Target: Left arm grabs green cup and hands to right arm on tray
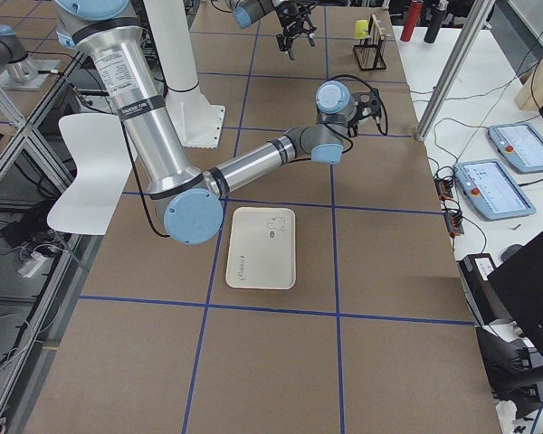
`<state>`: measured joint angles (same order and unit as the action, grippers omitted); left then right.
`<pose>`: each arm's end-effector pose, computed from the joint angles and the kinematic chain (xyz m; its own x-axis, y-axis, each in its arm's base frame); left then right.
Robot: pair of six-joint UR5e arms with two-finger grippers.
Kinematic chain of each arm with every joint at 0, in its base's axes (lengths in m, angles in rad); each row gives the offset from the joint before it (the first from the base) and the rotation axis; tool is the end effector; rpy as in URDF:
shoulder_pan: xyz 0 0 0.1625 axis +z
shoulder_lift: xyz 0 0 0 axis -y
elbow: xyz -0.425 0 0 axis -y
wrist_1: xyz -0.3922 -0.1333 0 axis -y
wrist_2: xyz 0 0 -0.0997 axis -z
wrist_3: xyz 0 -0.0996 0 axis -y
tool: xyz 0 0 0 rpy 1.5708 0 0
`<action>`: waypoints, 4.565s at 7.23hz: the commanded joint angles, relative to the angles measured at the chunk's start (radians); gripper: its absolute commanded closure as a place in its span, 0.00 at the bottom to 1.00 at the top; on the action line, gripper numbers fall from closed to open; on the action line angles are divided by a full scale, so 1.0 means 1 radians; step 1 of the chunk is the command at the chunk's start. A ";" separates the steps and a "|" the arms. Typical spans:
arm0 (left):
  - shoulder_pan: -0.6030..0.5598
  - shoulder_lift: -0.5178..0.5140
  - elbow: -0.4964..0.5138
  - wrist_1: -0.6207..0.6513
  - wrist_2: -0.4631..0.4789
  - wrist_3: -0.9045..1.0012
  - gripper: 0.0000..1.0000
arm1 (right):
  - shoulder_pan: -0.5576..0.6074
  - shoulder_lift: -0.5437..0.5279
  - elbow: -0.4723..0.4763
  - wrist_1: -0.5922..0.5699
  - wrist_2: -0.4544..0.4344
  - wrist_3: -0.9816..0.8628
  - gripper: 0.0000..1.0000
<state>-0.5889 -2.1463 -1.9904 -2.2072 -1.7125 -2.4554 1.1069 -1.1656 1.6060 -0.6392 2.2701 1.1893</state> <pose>0.3805 -0.3975 0.0846 -0.3667 -0.6761 -0.6391 0.2351 0.5973 -0.7668 -0.2141 -0.5825 0.3032 0.2317 -0.1737 0.9572 -0.3403 0.9073 0.2470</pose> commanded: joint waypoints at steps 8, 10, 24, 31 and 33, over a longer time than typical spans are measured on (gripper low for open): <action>-0.054 0.009 -0.077 0.526 0.007 0.604 0.00 | 0.103 -0.463 0.244 -0.541 -0.034 -0.841 1.00; -0.051 0.009 -0.073 0.524 0.008 0.604 0.00 | 0.108 -0.463 0.408 -0.938 -0.064 -1.087 1.00; -0.141 0.098 -0.094 0.801 0.008 1.158 0.00 | -0.116 -0.523 0.285 -0.953 -0.034 -1.094 0.93; -0.271 0.219 -0.145 0.813 -0.085 1.396 0.00 | 0.049 -0.530 0.408 -0.959 0.050 -1.094 0.00; -0.374 0.304 -0.145 0.811 -0.180 1.607 0.00 | 0.132 -0.497 0.393 -0.956 0.091 -1.093 0.00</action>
<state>-0.8955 -1.8920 -2.1352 -1.3949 -1.8276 -0.9814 1.1859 -1.6831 2.0057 -1.5976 2.3363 0.0954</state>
